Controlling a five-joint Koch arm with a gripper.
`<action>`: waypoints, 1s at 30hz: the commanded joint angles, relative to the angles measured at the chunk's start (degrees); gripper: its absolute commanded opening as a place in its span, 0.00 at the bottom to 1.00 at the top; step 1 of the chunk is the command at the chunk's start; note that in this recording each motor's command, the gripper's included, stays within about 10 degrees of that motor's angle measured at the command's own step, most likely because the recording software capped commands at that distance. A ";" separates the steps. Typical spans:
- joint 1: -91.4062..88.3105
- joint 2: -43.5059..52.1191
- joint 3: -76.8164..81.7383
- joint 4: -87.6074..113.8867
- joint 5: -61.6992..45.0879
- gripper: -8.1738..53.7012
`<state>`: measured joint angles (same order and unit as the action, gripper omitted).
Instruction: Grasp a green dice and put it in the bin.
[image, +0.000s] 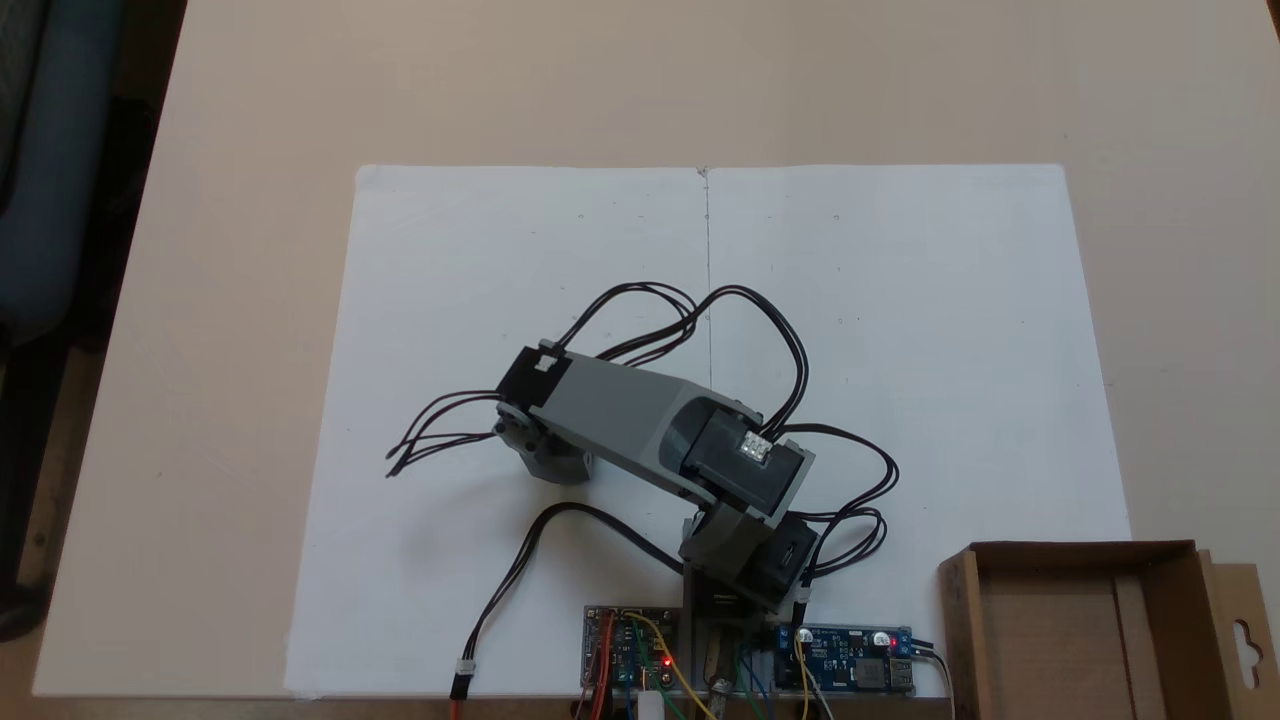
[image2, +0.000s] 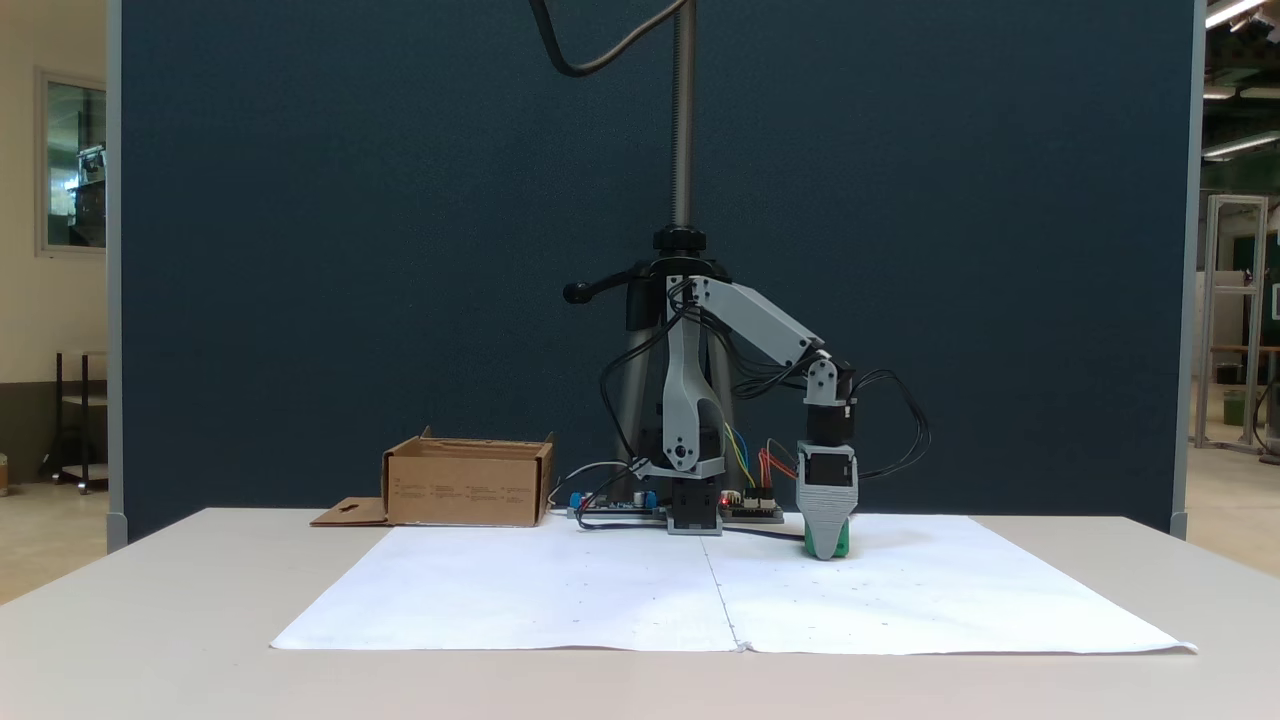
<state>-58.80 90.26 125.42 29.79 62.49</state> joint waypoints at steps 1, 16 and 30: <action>3.69 3.60 -0.18 -3.52 3.34 0.32; 37.09 9.32 -40.67 26.46 -20.65 0.32; 83.58 7.56 -55.63 35.68 -46.30 0.32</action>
<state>19.69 97.38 72.33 64.60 23.73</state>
